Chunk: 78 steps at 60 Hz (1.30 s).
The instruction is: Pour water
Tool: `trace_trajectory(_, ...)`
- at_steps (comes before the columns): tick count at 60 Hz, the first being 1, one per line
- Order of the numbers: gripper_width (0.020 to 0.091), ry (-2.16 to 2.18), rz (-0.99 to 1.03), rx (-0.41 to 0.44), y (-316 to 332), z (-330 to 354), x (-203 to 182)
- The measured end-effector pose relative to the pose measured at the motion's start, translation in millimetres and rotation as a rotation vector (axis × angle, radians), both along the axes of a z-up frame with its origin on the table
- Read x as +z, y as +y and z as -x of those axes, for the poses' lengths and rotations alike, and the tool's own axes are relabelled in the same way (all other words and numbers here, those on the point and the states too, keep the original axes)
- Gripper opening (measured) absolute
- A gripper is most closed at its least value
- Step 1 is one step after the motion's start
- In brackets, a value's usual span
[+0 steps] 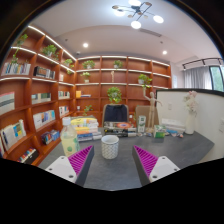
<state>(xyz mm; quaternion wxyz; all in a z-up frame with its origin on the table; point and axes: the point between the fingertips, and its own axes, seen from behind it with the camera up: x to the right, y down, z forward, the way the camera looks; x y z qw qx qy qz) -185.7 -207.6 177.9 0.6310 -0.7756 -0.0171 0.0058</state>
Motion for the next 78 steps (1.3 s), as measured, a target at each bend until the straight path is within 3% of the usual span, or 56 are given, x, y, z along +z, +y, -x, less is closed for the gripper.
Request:
trace_trajectory(4,0.0775,0.021,0.024,0.058,-6,21,-15)
trace_trajectory(5,0.0775,0.032,0.019,0.067,-8,40,-35)
trace_trajectory(6,0.0775,0.035,0.027,0.082,-5,27,-11)
trace_trajectory(9,0.0774,0.058,0.028,0.107,-9,68,-54)
trace_trajectory(16,0.0775,0.074,0.035,0.146,-2,107,-81)
trace_trajectory(26,0.0775,0.098,0.025,0.203,27,146,-88)
trace_trajectory(47,0.0780,0.045,-0.017,0.208,104,185,-78)
trace_trajectory(50,0.0753,0.040,-0.023,0.199,111,186,-78)
trace_trajectory(52,0.0699,0.037,-0.026,0.193,116,187,-78)
trace_trajectory(55,0.0589,0.025,-0.032,0.162,121,183,-80)
trace_trajectory(56,0.0482,0.012,-0.035,0.147,122,180,-80)
trace_trajectory(65,0.0397,0.025,-0.061,0.130,123,179,-78)
trace_trajectory(78,0.0392,0.036,-0.071,0.105,126,174,-79)
